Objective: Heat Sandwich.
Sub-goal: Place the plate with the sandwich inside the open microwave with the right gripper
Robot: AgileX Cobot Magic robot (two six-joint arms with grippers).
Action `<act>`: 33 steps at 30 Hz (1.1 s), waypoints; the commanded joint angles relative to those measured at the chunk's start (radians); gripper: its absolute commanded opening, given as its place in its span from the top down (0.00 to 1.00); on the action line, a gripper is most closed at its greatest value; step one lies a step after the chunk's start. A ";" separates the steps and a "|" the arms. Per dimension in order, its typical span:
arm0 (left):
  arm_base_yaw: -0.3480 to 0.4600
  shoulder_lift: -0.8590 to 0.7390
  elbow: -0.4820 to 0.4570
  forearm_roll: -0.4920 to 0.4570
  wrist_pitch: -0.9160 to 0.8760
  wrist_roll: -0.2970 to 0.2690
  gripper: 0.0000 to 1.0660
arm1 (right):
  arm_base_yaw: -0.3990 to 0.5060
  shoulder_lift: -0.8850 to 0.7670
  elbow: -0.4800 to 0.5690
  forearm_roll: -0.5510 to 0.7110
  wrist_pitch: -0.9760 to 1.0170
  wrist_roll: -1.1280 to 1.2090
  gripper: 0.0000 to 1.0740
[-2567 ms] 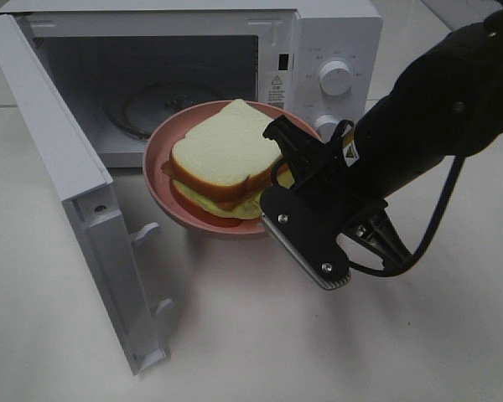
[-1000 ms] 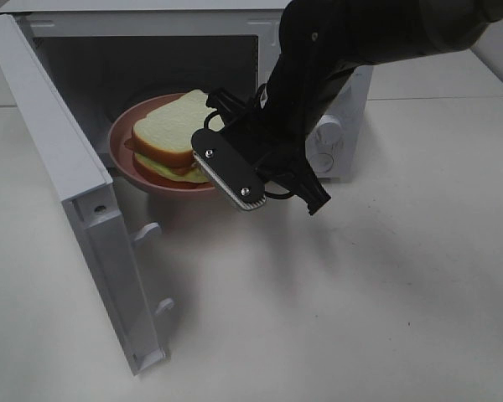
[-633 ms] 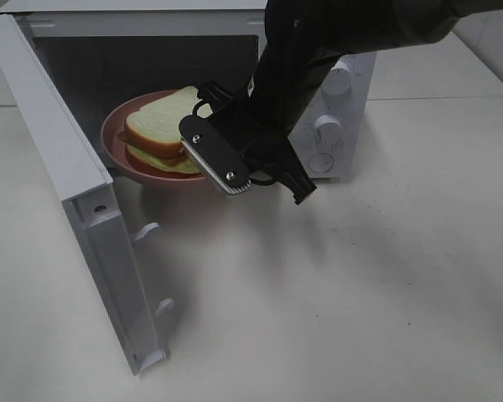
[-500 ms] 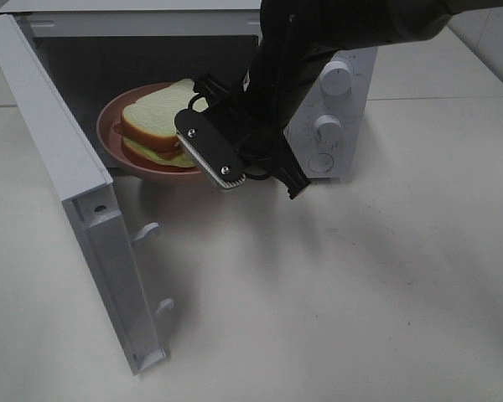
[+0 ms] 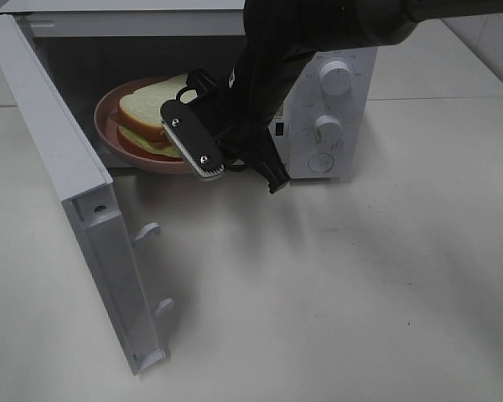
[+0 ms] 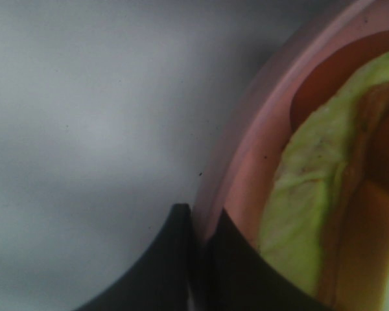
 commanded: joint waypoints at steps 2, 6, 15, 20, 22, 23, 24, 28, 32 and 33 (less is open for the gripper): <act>-0.007 -0.017 0.002 -0.002 -0.013 0.000 0.09 | 0.010 0.040 -0.067 -0.047 -0.011 0.098 1.00; -0.007 -0.017 0.002 -0.002 -0.013 0.000 0.09 | 0.011 0.077 -0.118 -0.076 -0.011 0.179 1.00; -0.007 -0.017 0.002 -0.002 -0.013 0.000 0.09 | 0.021 0.140 -0.203 -0.140 -0.011 0.296 1.00; -0.007 -0.017 0.002 -0.002 -0.013 0.000 0.09 | 0.033 0.196 -0.291 -0.181 -0.007 0.398 1.00; -0.007 -0.017 0.002 -0.002 -0.013 0.000 0.09 | 0.035 0.216 -0.328 -0.192 -0.004 0.432 1.00; -0.007 -0.017 0.002 -0.002 -0.013 0.000 0.09 | 0.035 0.216 -0.328 -0.192 -0.004 0.432 1.00; -0.007 -0.017 0.002 -0.002 -0.013 0.000 0.09 | 0.035 0.232 -0.356 -0.197 -0.006 0.455 1.00; -0.007 -0.017 0.002 -0.002 -0.013 0.000 0.09 | 0.035 0.268 -0.411 -0.207 0.002 0.503 1.00; -0.007 -0.017 0.002 -0.002 -0.013 0.000 0.09 | 0.035 0.294 -0.450 -0.238 0.016 0.543 1.00; -0.007 -0.017 0.002 -0.002 -0.013 0.000 0.09 | 0.035 0.309 -0.469 -0.253 0.018 0.581 1.00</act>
